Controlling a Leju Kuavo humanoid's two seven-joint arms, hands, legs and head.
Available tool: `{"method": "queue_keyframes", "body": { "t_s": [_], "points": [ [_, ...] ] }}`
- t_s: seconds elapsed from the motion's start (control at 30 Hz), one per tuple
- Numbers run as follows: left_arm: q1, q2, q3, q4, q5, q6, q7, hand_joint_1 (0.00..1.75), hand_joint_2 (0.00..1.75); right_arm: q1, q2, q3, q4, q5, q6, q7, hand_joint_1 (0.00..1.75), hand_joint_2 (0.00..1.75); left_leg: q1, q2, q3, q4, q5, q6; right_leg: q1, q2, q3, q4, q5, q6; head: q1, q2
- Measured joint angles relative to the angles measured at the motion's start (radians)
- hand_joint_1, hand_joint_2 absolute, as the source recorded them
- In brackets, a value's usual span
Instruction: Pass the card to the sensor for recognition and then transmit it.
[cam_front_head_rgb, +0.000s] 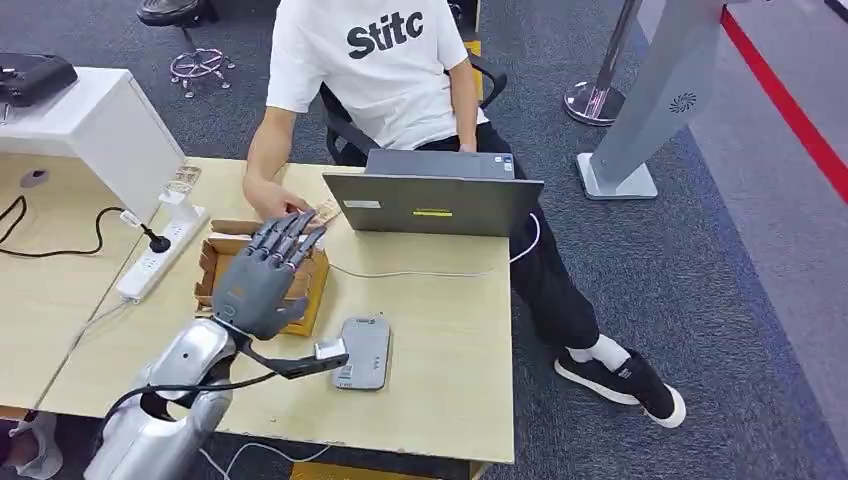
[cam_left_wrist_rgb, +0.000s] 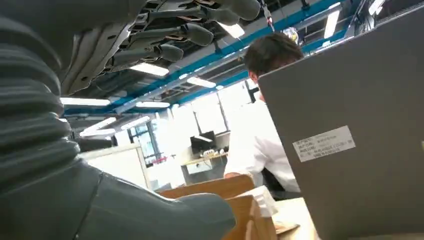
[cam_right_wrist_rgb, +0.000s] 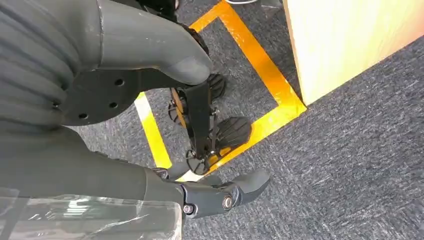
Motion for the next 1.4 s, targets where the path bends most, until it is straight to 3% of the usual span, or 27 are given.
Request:
{"method": "queue_keyframes", "body": {
  "t_s": [0.23, 0.43, 0.57, 0.83, 1.2, 1.4],
  "points": [
    [0.014, -0.014, 0.0, -0.005, 0.041, -0.027, 0.01, 0.0, 1.75, 0.003, 0.0, -0.008, 0.0, 0.005, 0.0, -0.003, 0.0, 1.75, 0.0, 0.0, 0.0, 0.0, 0.0, 0.0, 0.0, 0.0, 0.0, 0.0, 0.0, 0.0, 0.0, 0.0],
    [0.013, -0.015, 0.018, -0.001, 0.067, -0.087, 0.127, 0.0, 1.75, 0.006, 0.0, -0.018, 0.0, 0.009, 0.0, -0.003, 0.0, 1.75, 0.0, 0.0, 0.0, 0.0, 0.0, 0.0, 0.0, 0.0, 0.0, 0.0, 0.0, 0.0, 0.0, 0.0],
    [0.005, -0.019, 0.066, 0.023, 0.117, -0.138, 0.158, 0.0, 1.75, 0.006, 0.0, -0.024, 0.0, 0.019, 0.001, 0.006, 0.0, 1.75, 0.0, 0.0, 0.0, 0.0, 0.0, 0.0, 0.0, 0.0, 0.0, 0.0, 0.0, 0.0, 0.0, 0.0],
    [-0.005, -0.019, 0.13, 0.098, 0.156, -0.175, 0.145, 0.0, 1.75, 0.006, 0.0, -0.026, 0.0, 0.042, 0.002, 0.015, 0.0, 1.75, 0.0, 0.0, -0.001, 0.0, 0.0, 0.0, 0.0, 0.0, 0.0, 0.0, 0.0, 0.0, 0.0, 0.0],
    [-0.005, -0.019, 0.143, 0.142, 0.165, -0.162, 0.127, 0.0, 1.75, 0.006, 0.0, -0.026, 0.0, 0.054, 0.002, 0.019, 0.0, 1.75, 0.0, 0.0, -0.001, 0.0, 0.0, 0.0, 0.0, 0.0, 0.0, 0.0, 0.0, 0.0, 0.0, 0.0],
    [0.002, -0.019, 0.144, 0.144, 0.101, -0.045, 0.116, 0.0, 1.75, 0.007, 0.0, -0.026, 0.0, 0.06, 0.002, 0.021, 0.0, 1.75, 0.0, 0.0, -0.001, 0.0, 0.0, 0.0, 0.0, 0.0, 0.0, 0.0, 0.0, 0.0, 0.0, 0.0]
  ]
}}
